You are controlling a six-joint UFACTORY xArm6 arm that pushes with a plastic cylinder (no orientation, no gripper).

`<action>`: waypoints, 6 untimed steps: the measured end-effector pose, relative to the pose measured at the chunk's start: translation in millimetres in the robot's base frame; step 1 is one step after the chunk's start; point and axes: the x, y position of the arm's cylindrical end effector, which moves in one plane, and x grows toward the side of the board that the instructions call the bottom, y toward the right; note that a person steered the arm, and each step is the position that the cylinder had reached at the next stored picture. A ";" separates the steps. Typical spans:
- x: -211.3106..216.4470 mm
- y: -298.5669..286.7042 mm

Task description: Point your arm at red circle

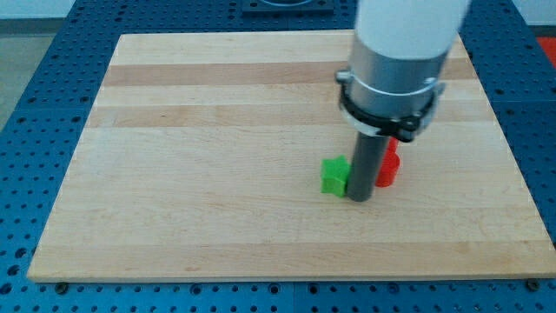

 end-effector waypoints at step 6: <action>-11.4 122.5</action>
